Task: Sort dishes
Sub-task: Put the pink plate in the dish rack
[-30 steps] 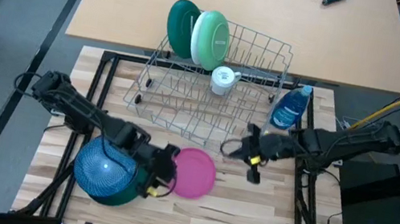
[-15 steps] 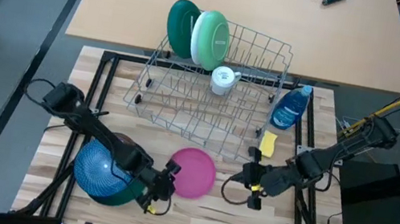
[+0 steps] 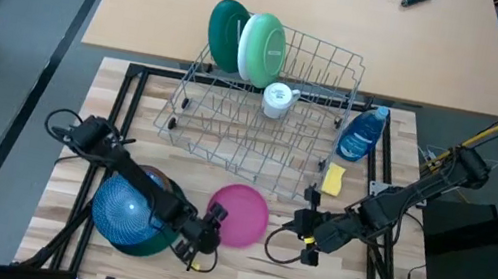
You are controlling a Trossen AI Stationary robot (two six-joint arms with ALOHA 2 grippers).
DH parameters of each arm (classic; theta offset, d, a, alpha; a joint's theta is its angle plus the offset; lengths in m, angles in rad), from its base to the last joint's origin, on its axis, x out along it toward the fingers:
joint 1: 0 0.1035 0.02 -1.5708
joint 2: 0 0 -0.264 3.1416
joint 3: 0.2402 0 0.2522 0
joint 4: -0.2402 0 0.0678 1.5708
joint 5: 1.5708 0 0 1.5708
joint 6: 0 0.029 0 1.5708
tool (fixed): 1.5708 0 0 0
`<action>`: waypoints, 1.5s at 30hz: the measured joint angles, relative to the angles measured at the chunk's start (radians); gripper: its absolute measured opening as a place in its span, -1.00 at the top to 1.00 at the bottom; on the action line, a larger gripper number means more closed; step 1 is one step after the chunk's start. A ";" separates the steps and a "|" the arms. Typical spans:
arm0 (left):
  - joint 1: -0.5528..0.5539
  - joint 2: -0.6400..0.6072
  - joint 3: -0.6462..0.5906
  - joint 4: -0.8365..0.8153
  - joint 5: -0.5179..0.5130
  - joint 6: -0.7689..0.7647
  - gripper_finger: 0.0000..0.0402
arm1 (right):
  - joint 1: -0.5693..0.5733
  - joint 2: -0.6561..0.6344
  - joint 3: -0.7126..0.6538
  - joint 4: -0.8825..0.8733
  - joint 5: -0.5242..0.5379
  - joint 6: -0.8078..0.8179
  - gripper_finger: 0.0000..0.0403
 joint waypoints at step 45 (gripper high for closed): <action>0.138 -0.035 0.382 0.410 0.376 -0.862 0.99 | 0.000 -0.525 0.001 0.048 0.457 -0.458 1.00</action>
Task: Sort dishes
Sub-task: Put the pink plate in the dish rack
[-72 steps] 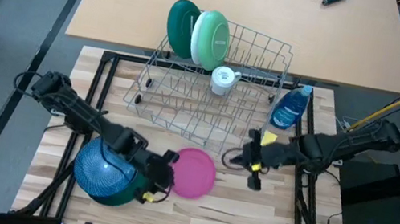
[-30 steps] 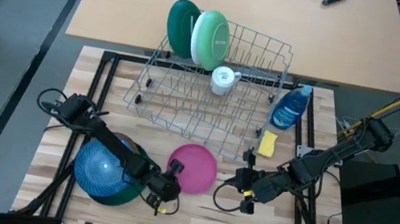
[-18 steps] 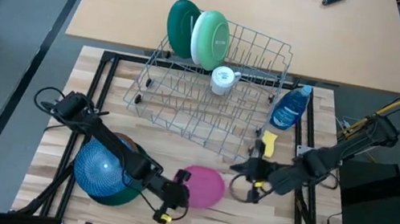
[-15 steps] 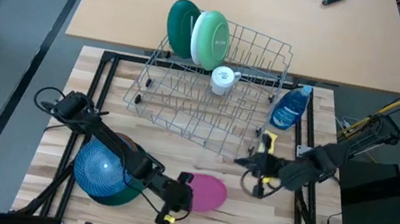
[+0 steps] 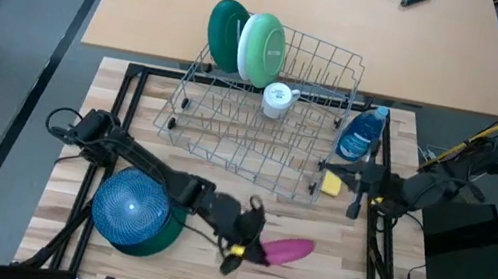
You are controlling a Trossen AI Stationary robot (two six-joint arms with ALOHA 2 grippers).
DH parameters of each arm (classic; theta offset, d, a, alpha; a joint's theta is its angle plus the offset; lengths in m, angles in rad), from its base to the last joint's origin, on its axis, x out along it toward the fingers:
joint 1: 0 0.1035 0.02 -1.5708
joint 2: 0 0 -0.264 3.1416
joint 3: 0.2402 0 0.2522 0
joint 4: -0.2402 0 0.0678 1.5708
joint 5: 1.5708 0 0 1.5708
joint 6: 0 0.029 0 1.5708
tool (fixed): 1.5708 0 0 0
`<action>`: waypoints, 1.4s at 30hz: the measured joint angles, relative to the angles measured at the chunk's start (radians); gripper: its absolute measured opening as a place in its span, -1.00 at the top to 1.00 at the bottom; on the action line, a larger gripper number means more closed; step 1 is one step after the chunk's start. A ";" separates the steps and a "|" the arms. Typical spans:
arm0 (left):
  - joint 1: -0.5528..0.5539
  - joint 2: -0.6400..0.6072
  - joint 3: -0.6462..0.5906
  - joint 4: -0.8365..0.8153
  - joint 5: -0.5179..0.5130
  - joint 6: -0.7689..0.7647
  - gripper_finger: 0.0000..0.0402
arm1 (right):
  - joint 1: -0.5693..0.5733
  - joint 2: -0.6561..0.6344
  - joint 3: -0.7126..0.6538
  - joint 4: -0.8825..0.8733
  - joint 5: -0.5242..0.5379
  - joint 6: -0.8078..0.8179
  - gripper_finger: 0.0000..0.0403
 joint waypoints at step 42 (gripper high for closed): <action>0.437 -0.084 -0.035 0.131 -0.197 -0.301 1.00 | 0.000 -0.134 0.000 -0.254 0.067 -0.048 1.00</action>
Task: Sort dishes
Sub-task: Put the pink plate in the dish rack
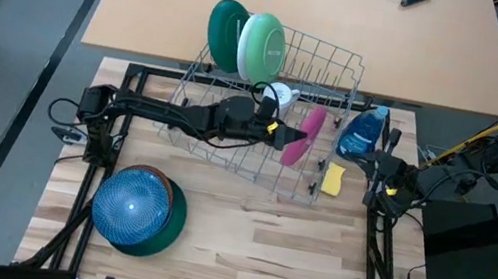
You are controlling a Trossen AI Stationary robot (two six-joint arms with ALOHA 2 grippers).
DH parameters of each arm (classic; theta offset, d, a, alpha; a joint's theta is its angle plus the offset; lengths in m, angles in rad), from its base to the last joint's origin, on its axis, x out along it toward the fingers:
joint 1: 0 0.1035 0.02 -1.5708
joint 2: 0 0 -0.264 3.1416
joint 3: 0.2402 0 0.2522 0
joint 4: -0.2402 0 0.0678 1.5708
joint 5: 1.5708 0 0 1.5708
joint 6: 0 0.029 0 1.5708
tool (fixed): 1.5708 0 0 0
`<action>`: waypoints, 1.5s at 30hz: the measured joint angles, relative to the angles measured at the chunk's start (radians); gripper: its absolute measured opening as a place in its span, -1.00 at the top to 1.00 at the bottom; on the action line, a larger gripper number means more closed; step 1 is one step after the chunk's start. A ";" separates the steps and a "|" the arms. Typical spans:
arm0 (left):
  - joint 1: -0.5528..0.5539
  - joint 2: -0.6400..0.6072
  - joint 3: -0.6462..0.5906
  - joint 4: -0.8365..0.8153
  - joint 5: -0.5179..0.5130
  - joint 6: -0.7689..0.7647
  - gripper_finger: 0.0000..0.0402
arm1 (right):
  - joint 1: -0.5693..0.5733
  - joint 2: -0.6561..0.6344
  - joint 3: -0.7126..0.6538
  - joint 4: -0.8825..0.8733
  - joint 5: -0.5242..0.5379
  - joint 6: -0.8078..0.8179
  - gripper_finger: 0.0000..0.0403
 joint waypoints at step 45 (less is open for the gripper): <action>-0.046 0.094 0.000 0.086 -0.261 -0.063 1.00 | 0.000 0.000 0.000 -0.013 -0.001 0.000 1.00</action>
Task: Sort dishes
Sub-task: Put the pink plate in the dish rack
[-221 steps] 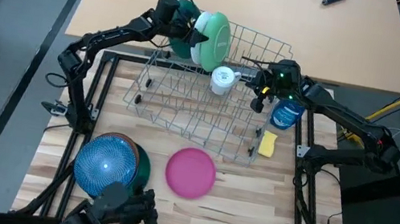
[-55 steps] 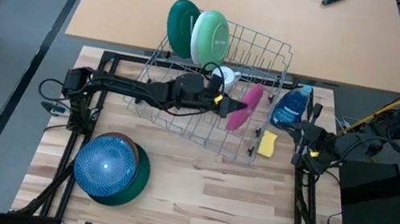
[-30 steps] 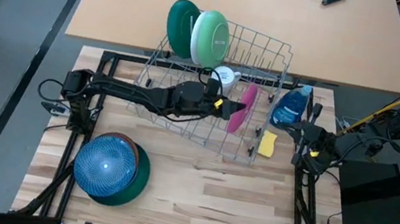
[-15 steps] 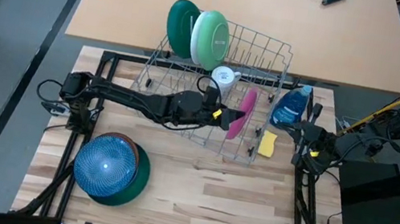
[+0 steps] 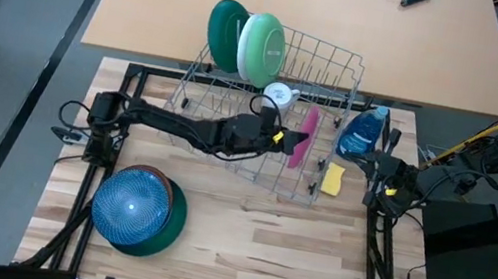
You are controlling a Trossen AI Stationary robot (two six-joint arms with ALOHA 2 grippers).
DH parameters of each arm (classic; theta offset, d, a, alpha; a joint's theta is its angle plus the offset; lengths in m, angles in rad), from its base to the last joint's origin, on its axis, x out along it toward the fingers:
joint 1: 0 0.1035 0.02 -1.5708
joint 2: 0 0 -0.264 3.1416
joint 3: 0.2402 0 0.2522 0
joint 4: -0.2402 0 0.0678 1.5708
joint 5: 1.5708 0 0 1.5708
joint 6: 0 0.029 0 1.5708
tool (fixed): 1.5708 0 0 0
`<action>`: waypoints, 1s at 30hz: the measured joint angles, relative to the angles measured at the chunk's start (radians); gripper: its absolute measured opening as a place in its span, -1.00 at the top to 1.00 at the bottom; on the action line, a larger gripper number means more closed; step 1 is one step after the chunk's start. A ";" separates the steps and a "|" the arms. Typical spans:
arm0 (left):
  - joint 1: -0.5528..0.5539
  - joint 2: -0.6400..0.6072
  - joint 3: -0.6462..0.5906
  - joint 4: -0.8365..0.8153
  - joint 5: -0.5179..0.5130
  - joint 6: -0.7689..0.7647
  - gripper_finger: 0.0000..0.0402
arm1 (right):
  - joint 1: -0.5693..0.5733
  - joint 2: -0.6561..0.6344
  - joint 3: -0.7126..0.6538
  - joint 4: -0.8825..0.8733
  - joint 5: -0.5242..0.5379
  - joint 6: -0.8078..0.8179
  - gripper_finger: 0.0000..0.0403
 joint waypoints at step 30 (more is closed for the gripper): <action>0.032 -0.004 0.001 -0.343 0.040 0.137 0.46 | 0.000 0.000 0.000 -0.014 -0.001 0.012 1.00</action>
